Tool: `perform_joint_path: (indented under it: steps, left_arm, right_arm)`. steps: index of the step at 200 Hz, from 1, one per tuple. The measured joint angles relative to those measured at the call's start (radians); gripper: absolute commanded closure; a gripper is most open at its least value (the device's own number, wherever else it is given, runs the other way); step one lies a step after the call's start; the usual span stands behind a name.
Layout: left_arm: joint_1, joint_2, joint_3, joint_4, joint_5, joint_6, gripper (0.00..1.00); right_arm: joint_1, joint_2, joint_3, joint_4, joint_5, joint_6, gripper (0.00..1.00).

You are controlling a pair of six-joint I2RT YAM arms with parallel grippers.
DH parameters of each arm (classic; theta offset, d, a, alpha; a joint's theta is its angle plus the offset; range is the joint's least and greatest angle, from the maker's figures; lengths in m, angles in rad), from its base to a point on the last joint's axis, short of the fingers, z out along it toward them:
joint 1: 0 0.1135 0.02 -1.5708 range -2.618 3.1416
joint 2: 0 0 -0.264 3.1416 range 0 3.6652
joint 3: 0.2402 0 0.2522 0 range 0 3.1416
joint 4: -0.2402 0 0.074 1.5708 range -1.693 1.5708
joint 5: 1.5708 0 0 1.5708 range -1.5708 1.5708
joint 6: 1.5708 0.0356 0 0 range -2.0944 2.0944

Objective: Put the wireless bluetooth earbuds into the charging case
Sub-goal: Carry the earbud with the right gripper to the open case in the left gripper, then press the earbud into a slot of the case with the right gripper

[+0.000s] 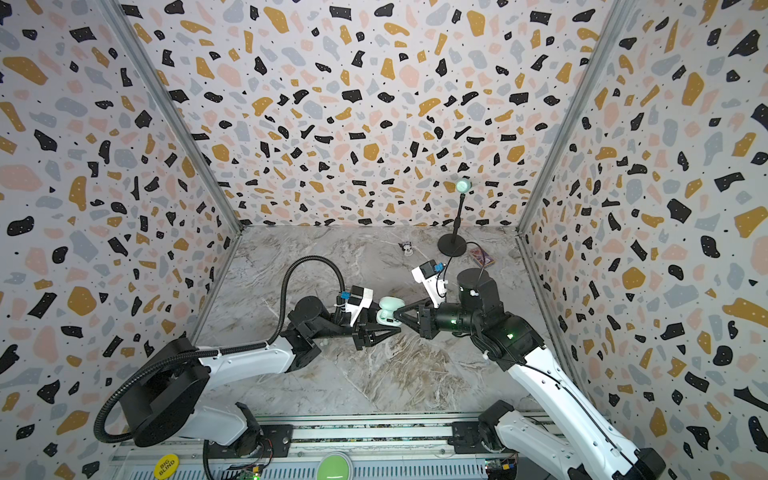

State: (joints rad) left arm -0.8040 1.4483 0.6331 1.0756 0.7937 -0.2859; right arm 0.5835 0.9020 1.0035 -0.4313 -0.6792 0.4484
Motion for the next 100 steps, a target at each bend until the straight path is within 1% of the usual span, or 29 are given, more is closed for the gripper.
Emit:
perform_joint_path:
  steps: [100]
  left_arm:
    - [-0.005,-0.025,0.0,-0.008,0.002,0.01,0.94]
  right_arm:
    - [0.0,0.0,-0.032,0.05,-0.027,0.023,0.89]
